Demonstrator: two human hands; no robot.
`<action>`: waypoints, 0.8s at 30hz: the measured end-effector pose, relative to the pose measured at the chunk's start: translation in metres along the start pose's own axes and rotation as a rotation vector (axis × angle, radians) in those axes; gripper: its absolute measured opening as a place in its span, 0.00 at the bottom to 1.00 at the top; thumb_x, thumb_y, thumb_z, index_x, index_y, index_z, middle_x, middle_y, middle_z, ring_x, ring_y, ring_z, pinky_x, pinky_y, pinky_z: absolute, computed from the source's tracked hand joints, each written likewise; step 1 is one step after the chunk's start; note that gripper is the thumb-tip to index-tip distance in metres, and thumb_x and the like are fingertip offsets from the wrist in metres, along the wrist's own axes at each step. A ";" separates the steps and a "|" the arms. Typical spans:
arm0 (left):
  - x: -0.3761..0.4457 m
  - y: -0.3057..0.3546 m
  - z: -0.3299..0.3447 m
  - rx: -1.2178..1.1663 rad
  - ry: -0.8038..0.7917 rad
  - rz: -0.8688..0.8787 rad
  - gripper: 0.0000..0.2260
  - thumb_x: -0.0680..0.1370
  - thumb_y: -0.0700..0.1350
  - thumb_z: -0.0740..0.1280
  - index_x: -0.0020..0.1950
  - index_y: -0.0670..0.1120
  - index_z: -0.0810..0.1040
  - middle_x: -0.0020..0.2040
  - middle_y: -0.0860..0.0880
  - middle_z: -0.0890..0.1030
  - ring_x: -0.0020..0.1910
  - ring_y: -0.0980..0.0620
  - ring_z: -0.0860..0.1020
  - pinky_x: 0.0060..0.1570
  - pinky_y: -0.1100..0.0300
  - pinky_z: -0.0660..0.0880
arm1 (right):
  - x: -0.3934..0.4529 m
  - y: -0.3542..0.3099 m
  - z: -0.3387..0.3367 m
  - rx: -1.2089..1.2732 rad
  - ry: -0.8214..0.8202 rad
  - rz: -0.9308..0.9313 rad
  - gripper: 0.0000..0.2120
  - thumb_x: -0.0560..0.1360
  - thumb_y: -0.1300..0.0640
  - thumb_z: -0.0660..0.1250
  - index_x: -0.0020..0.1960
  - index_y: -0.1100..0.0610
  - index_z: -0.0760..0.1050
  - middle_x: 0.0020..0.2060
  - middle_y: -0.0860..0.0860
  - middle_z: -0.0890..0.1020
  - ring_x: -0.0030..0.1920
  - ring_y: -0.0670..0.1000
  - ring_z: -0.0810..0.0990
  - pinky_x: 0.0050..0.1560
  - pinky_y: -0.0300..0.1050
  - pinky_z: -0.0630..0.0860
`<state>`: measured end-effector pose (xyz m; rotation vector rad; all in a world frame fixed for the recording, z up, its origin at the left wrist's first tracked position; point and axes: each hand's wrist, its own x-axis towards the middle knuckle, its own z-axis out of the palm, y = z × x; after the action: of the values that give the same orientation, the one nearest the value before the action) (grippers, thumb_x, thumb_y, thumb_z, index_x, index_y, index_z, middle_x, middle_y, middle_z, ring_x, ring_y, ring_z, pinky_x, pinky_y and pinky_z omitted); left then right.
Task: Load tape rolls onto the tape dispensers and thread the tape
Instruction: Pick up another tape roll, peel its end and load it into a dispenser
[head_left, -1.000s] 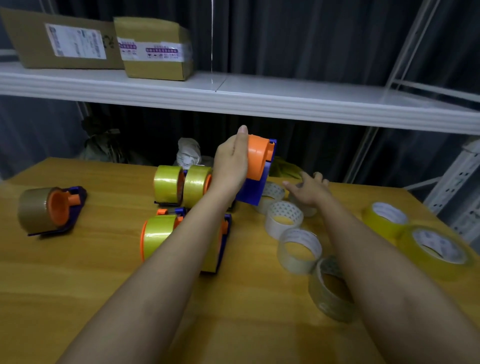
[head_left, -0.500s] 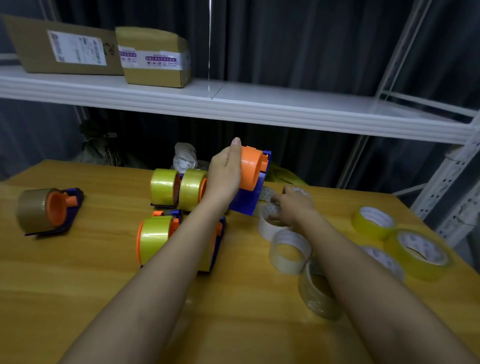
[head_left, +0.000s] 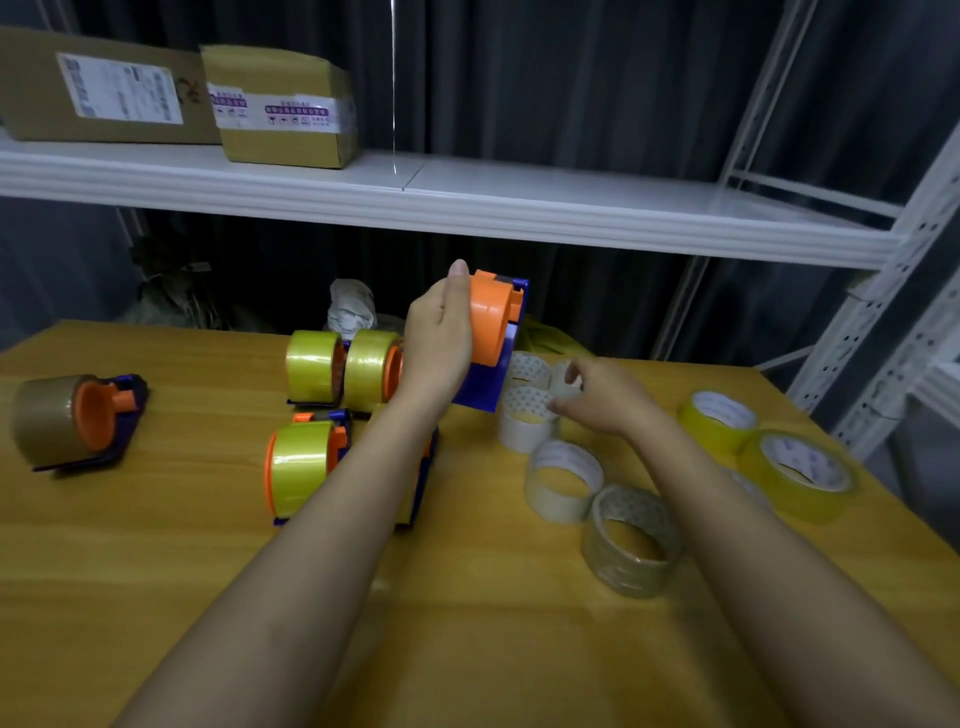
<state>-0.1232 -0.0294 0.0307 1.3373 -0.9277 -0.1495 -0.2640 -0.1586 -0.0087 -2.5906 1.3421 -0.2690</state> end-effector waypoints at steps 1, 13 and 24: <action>-0.003 0.001 0.001 -0.007 -0.012 -0.001 0.19 0.84 0.52 0.52 0.35 0.47 0.66 0.29 0.52 0.69 0.24 0.63 0.69 0.27 0.73 0.64 | -0.010 0.005 -0.004 0.007 -0.081 0.020 0.21 0.73 0.44 0.70 0.59 0.55 0.72 0.52 0.51 0.75 0.53 0.53 0.75 0.48 0.46 0.73; -0.022 0.012 0.006 -0.004 -0.053 -0.044 0.19 0.83 0.54 0.51 0.37 0.47 0.67 0.30 0.51 0.70 0.23 0.65 0.70 0.26 0.73 0.65 | -0.020 0.051 0.011 0.065 0.108 0.256 0.10 0.76 0.62 0.65 0.55 0.64 0.78 0.52 0.62 0.82 0.52 0.61 0.79 0.43 0.46 0.73; -0.039 0.017 0.007 -0.028 -0.034 -0.045 0.19 0.84 0.53 0.51 0.36 0.48 0.67 0.31 0.51 0.70 0.23 0.65 0.70 0.26 0.74 0.64 | -0.125 0.038 -0.021 -0.115 -0.410 0.035 0.46 0.64 0.33 0.73 0.76 0.40 0.55 0.73 0.50 0.61 0.74 0.56 0.57 0.70 0.53 0.61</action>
<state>-0.1604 -0.0068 0.0262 1.3336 -0.9214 -0.2195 -0.3705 -0.0798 -0.0064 -2.5197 1.2782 0.3382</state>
